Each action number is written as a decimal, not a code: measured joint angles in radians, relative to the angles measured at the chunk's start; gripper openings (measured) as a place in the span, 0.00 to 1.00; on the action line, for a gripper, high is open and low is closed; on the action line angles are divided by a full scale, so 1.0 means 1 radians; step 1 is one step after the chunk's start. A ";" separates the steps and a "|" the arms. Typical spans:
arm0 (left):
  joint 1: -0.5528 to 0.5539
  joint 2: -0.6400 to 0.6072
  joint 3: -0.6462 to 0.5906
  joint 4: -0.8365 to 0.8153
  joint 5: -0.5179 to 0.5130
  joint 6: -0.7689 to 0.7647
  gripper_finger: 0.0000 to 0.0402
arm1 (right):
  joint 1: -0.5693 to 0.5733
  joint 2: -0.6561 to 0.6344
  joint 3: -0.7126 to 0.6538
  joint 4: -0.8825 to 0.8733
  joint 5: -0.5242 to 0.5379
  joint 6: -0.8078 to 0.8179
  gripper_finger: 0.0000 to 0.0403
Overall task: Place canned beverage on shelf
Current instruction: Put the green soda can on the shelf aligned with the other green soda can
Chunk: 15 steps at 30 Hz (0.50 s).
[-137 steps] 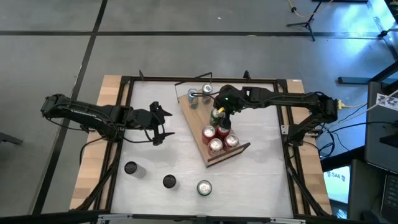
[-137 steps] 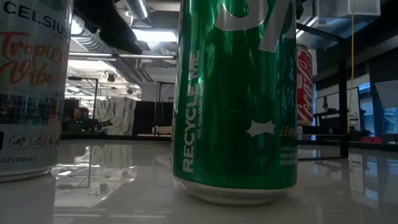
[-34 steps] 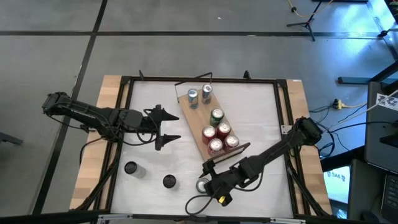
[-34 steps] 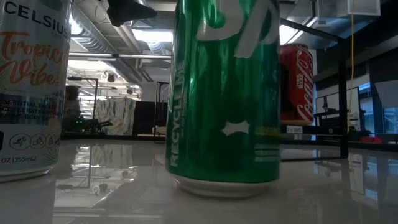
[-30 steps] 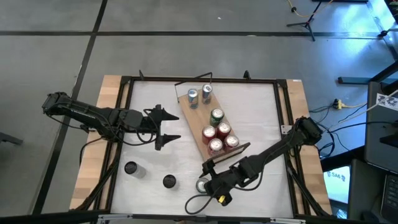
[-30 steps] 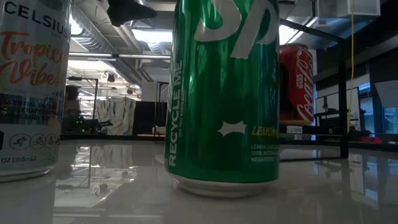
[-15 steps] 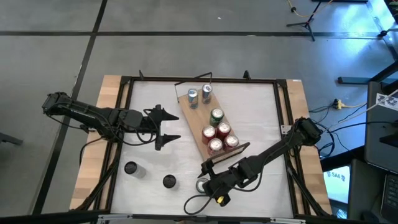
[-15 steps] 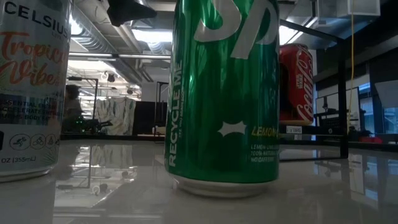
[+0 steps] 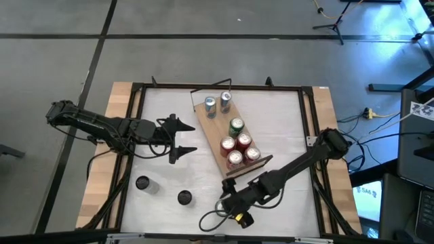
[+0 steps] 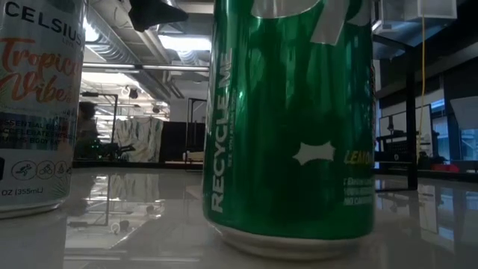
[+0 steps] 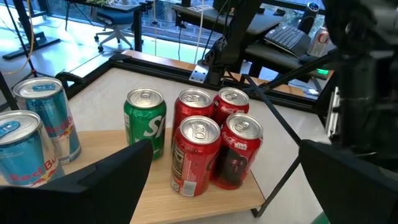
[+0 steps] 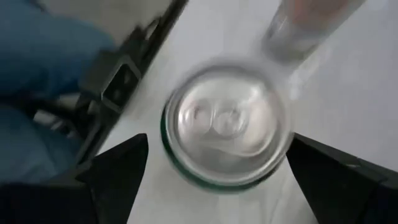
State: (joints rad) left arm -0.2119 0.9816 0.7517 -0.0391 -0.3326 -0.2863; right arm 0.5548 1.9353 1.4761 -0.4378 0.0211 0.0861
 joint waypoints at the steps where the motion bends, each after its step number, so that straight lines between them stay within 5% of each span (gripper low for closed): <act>1: 0.000 0.000 0.000 0.000 0.000 0.000 0.98 | 0.000 -0.002 0.003 0.000 0.010 0.000 0.93; 15: -0.001 0.000 0.000 0.000 0.000 0.000 0.98 | 0.000 0.031 0.001 0.066 0.041 -0.014 0.93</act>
State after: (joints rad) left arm -0.2127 0.9816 0.7517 -0.0391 -0.3325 -0.2859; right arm 0.5552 1.9663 1.4769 -0.3718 0.0620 0.0723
